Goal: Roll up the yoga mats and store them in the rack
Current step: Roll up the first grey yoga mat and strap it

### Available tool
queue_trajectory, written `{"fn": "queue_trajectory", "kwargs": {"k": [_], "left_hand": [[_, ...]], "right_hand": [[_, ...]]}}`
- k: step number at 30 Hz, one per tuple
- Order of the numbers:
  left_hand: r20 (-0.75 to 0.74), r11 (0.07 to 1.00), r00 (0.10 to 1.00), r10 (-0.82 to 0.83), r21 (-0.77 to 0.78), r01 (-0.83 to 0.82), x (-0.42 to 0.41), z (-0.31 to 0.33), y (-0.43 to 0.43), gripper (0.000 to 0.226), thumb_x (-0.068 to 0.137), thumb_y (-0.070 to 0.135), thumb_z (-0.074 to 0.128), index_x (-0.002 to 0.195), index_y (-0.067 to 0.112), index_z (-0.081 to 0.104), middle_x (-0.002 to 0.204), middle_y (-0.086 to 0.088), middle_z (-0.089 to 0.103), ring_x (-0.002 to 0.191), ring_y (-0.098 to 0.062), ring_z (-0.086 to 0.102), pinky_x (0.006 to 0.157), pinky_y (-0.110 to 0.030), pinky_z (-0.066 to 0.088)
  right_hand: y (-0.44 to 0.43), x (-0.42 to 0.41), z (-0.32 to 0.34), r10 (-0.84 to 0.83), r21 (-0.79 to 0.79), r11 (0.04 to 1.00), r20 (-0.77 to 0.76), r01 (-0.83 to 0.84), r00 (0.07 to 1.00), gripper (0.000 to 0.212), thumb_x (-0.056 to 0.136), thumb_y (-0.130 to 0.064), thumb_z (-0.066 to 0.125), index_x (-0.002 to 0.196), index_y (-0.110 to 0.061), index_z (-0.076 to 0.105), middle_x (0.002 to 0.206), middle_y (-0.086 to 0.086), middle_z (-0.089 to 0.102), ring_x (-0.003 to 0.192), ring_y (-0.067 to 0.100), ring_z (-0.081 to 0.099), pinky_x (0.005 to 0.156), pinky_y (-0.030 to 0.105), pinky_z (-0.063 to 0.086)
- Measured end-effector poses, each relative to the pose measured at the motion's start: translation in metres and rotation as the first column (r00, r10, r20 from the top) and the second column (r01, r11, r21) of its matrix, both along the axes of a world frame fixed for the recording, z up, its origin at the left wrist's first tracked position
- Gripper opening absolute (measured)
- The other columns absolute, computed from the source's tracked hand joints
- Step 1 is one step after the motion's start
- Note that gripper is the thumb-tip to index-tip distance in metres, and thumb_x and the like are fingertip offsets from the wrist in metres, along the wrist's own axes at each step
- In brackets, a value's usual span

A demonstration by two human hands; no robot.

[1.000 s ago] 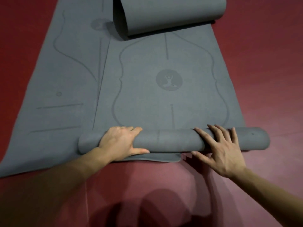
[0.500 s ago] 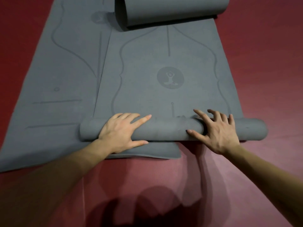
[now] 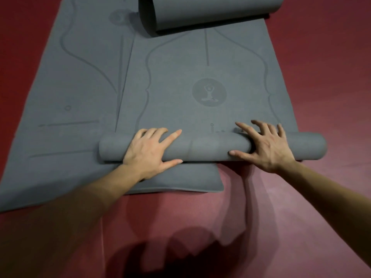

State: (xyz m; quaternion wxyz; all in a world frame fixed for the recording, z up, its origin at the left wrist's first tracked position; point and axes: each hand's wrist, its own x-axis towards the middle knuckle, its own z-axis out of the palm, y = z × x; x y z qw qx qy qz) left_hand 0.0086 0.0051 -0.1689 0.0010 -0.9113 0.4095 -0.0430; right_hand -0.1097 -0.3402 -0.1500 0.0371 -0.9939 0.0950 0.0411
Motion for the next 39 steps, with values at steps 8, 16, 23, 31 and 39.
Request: {"fn": "queue_trajectory", "kwargs": {"k": [8,16,23,31,39], "left_hand": [[0.003,0.999,0.999,0.046,-0.028,-0.046,0.01,0.0,-0.004,0.084,0.087,0.082,0.037,0.153,0.03,0.042,0.132,-0.006,0.059,0.121,-0.029,0.056,0.112,-0.051,0.035],[-0.009,0.995,1.0,0.018,0.096,-0.017,0.026,0.007,-0.011,0.093,0.084,0.086,0.024,0.15,0.023,0.044,0.128,-0.009,0.062,0.112,-0.033,0.062,0.097,-0.046,0.049],[0.088,0.993,0.991,-0.101,0.062,0.095,-0.004,0.009,-0.001,0.08,0.09,0.074,0.035,0.134,0.012,0.06,0.104,-0.015,0.067,0.084,-0.036,0.067,0.076,-0.044,0.055],[0.042,0.996,0.996,-0.084,-0.02,0.085,-0.057,0.003,0.043,0.076,0.089,0.075,0.045,0.133,0.016,0.061,0.108,-0.009,0.067,0.09,-0.03,0.069,0.082,-0.042,0.057],[-0.003,0.999,0.999,-0.035,-0.011,0.035,-0.053,0.015,0.033,0.075,0.093,0.069,0.043,0.152,0.023,0.046,0.14,-0.007,0.058,0.132,-0.031,0.053,0.116,-0.053,0.035]], "right_hand": [[0.012,-0.012,-0.015,-0.109,-0.035,0.993,0.101,0.113,0.989,0.091,0.077,-0.096,0.028,0.146,-0.039,0.046,0.144,0.018,0.048,0.143,0.036,0.035,0.116,0.075,0.011],[-0.007,0.011,-0.006,0.001,-0.074,0.997,0.069,0.004,0.998,0.104,0.066,-0.107,0.024,0.141,-0.04,0.05,0.123,0.004,0.063,0.122,0.035,0.054,0.113,0.066,0.026],[-0.001,-0.025,-0.002,0.04,-0.066,0.997,0.084,-0.035,0.996,0.096,0.074,-0.102,0.026,0.138,-0.036,0.056,0.116,0.004,0.064,0.113,0.035,0.057,0.107,0.058,0.036],[0.044,-0.1,-0.003,0.061,-0.029,0.998,0.202,-0.056,0.978,0.083,0.082,-0.086,0.046,0.141,-0.03,0.062,0.133,0.018,0.059,0.126,0.042,0.054,0.117,0.065,0.024],[0.038,-0.073,-0.006,0.004,-0.048,0.999,0.048,-0.002,0.999,0.086,0.084,-0.094,0.026,0.143,-0.039,0.055,0.13,0.006,0.062,0.125,0.034,0.054,0.118,0.061,0.024]]}}
